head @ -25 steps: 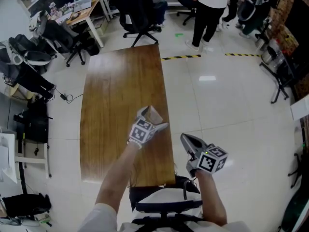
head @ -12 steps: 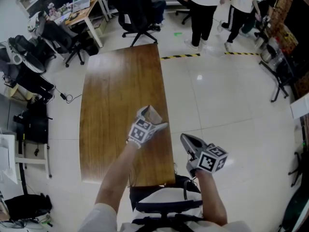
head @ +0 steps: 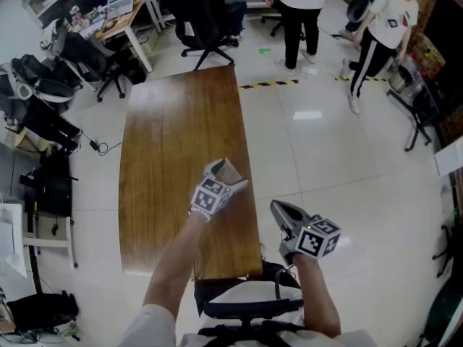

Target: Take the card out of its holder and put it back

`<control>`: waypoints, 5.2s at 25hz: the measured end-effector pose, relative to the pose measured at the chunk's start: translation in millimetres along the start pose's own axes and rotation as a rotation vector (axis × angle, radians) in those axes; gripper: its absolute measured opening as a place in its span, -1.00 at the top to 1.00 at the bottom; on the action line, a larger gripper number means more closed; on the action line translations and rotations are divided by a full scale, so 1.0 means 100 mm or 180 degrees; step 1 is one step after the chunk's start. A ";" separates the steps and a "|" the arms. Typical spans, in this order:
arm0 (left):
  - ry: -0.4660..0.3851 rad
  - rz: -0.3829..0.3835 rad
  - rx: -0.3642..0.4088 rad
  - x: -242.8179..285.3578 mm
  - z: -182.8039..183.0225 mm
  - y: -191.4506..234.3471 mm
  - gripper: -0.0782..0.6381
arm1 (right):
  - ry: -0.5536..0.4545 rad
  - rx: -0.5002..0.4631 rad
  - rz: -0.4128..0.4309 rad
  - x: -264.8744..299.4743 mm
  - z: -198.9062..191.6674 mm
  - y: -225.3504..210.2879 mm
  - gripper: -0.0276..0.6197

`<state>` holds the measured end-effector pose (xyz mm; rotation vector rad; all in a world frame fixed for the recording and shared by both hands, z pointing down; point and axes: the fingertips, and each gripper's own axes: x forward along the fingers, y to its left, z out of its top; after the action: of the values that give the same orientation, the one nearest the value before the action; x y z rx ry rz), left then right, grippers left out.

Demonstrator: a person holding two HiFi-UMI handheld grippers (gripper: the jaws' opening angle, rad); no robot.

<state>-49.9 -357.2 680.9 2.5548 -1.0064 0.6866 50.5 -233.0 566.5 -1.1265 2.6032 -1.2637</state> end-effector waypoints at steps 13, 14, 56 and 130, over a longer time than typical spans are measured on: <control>0.0011 0.0056 0.0012 -0.02 -0.02 0.03 -0.42 | -0.0035 0.0028 -0.0015 -0.02 0.00 0.00 0.89; -0.0016 0.0072 -0.0009 -0.02 0.00 0.04 -0.42 | -0.0034 0.0025 -0.0013 -0.03 0.00 0.00 0.89; -0.0883 0.0967 -0.0462 -1.85 1.10 -0.29 -0.41 | -0.0060 0.0083 0.0510 -0.16 0.17 0.31 0.89; -0.0418 0.0440 -0.0531 -1.35 1.00 -0.22 -0.40 | -0.0506 -0.0174 -0.0237 -0.60 -0.15 0.55 0.89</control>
<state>-88.8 -311.5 522.2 2.4278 -1.2379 0.4522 56.9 -163.2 522.2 -1.2872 2.5154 -1.0722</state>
